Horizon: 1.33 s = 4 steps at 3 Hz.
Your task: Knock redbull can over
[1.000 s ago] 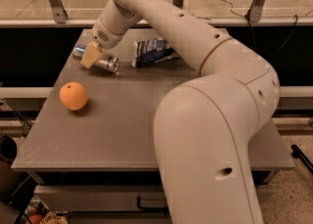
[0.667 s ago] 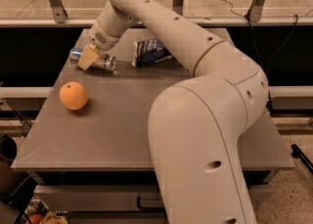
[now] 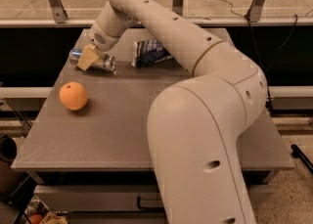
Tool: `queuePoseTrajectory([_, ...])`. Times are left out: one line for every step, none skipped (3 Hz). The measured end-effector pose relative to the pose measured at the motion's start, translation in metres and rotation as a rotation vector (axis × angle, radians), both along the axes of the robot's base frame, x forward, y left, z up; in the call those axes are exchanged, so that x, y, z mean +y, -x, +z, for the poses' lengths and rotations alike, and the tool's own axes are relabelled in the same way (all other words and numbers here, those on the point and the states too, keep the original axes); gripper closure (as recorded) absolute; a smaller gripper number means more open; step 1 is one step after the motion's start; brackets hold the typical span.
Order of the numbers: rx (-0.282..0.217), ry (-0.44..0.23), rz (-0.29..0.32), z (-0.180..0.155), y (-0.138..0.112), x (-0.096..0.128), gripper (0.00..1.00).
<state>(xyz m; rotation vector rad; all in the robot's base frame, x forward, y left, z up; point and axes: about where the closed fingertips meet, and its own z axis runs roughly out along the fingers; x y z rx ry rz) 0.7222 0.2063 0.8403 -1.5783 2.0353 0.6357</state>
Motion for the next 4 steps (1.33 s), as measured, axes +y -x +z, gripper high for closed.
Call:
queuePoseTrajectory([0.000, 0.000, 0.000, 0.0005, 0.0000, 0.0000, 0.59])
queuePoseTrajectory([0.003, 0.001, 0.002, -0.0010, 0.0004, 0.0015, 0.35])
queuePoseTrajectory([0.003, 0.001, 0.002, -0.0009, 0.0005, 0.0016, 0.12])
queuePoseTrajectory([0.008, 0.003, 0.006, -0.0044, 0.0012, 0.0042, 0.00])
